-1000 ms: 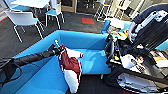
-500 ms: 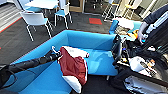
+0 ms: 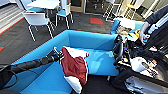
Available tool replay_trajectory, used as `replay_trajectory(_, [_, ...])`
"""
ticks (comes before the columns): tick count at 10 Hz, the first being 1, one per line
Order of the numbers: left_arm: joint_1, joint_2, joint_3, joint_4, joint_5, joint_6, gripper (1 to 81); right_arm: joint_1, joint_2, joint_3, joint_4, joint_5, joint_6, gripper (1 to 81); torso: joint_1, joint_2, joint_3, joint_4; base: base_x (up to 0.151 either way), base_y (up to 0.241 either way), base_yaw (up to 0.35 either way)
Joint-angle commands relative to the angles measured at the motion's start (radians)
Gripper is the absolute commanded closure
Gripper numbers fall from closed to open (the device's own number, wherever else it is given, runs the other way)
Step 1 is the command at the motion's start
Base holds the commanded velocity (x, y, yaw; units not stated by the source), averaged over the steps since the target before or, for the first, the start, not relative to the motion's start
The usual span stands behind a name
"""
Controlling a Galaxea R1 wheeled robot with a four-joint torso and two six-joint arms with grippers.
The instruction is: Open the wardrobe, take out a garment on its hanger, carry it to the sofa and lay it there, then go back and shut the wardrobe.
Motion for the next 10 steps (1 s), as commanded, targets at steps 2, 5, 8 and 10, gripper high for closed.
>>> replay_trajectory(2, [-0.147, -0.009, 0.018, 0.009, 0.004, -0.003, 81.1, -0.025, -0.012, -0.001, -0.008, -0.077, -0.001, 1.0, 0.000, 0.000, 0.000, -0.016, 0.000, 0.000, 0.000])
replay_trajectory(5, [-0.147, -0.010, 0.018, 0.009, 0.005, -0.003, 81.1, -0.026, -0.012, -0.002, -0.008, -0.074, -0.001, 1.0, 0.000, 0.000, 0.000, 0.079, 0.000, 0.000, 0.000])
replay_trajectory(8, [-0.130, -0.029, 0.014, 0.011, 0.006, -0.003, 81.1, -0.028, -0.012, -0.003, -0.008, -0.071, -0.001, 1.0, 0.000, 0.000, 0.000, 0.150, 0.000, 0.000, 0.000])
replay_trajectory(10, [-0.104, -0.064, 0.018, 0.012, 0.006, -0.002, 81.1, -0.026, -0.012, 0.000, -0.006, -0.071, -0.001, 1.0, 0.000, 0.000, 0.000, 0.123, 0.000, 0.000, 0.000])
